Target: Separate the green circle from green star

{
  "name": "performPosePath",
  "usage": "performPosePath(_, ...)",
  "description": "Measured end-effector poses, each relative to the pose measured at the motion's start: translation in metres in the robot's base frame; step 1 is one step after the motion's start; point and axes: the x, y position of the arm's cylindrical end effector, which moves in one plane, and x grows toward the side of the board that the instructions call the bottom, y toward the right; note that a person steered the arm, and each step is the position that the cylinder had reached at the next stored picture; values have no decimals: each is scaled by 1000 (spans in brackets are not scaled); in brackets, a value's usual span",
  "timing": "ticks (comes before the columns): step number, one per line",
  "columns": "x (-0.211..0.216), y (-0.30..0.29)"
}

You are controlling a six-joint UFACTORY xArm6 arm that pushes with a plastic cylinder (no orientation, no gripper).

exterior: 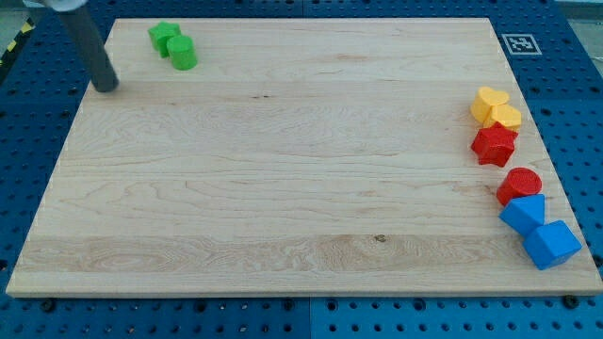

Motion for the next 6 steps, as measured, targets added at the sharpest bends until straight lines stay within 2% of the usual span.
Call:
performPosePath(1, -45, 1)
performPosePath(3, -48, 80)
performPosePath(6, -47, 99)
